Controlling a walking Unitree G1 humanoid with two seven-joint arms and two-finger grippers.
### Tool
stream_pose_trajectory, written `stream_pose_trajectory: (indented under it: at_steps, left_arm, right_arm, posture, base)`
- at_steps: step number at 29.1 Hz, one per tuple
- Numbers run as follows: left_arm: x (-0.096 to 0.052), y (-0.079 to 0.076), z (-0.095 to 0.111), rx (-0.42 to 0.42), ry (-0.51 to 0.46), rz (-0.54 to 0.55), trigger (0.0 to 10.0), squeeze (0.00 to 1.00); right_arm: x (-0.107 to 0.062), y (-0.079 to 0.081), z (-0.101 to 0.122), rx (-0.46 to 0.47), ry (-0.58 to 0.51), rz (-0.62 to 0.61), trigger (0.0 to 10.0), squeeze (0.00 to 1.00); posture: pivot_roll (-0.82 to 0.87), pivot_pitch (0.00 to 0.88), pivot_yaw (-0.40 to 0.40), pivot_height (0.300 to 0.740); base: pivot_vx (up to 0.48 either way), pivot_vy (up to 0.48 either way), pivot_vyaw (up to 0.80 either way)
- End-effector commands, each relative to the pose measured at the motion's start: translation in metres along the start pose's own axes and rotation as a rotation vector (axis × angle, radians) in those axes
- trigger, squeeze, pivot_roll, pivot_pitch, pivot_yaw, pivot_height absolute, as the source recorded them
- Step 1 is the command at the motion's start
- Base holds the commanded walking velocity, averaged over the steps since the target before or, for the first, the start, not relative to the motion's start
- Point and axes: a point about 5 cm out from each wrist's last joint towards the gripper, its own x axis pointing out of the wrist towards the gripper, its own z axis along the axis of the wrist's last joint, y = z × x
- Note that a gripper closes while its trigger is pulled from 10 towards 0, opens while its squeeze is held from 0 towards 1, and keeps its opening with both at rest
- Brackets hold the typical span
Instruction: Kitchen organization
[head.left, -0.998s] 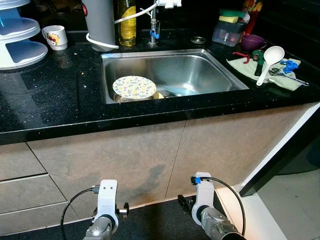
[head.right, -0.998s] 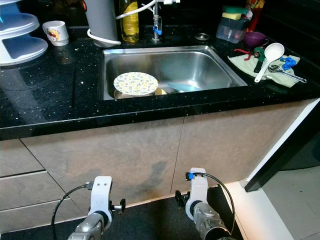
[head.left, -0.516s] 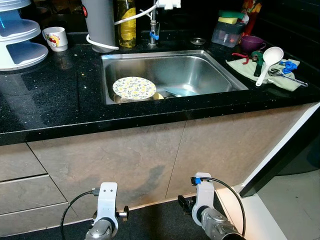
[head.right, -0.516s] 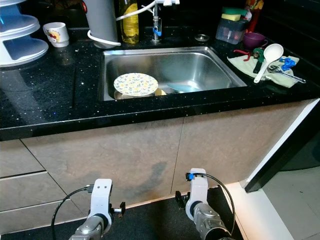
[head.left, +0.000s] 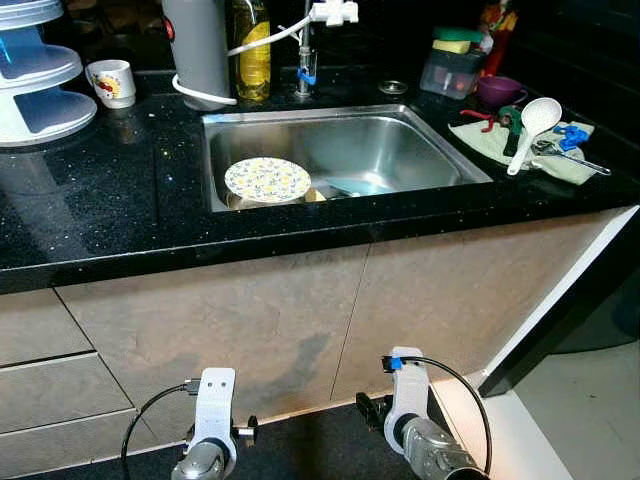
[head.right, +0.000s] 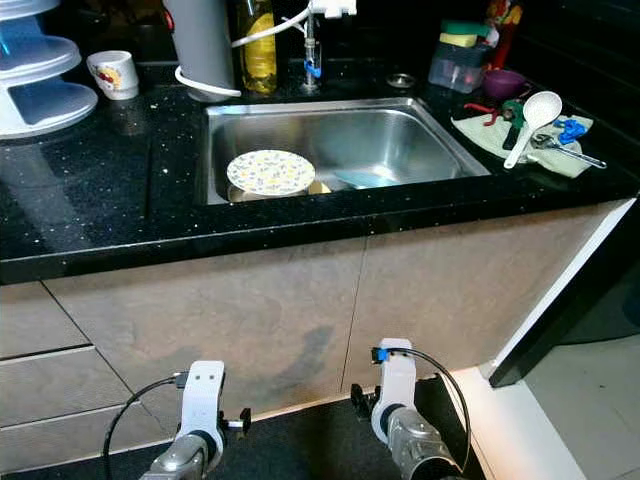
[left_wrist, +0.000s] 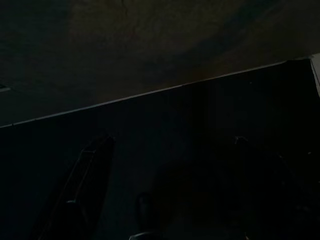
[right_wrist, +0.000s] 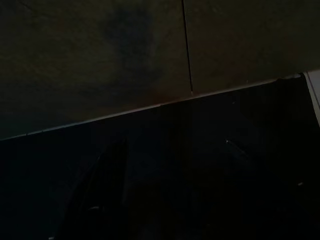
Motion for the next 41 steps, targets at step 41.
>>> stream_pose_trajectory:
  at_steps: [41]
  left_arm:
    - [-0.0018, -0.0024, -0.0108, 0.073, 0.027, -0.012, 10.0, 0.0]
  right_arm:
    - [-0.002, 0.0013, -0.0137, -0.037, 0.043, -0.002, 10.0, 0.0]
  posture:
    - [-0.07, 0.062, -0.032, 0.74]
  base:
    - [0.0, 0.0, 0.0]
